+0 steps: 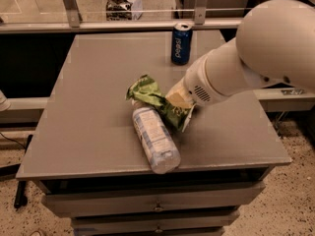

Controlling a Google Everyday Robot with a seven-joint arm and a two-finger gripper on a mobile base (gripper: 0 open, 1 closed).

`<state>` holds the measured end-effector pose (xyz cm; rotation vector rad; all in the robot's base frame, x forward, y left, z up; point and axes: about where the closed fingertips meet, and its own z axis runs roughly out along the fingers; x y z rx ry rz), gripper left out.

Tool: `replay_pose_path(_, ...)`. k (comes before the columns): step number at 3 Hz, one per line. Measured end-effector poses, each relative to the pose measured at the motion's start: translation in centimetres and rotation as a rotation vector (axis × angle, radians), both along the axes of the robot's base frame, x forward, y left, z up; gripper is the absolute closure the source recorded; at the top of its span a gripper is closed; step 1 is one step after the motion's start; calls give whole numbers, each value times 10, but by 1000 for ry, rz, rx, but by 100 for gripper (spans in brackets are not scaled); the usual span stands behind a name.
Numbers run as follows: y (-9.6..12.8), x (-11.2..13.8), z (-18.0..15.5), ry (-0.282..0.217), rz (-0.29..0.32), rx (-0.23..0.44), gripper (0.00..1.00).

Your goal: Move green jalapeno chip bag near blue plastic bottle

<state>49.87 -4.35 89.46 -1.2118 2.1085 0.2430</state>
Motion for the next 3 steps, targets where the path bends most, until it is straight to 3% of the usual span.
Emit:
replay_pose_path(1,-10,12,2,-51,4,18,13)
replay_pose_path(2,-31,24,16,-121,-5,21,0)
replay_pose_path(3,-64,37,32,-204,-39,77,0)
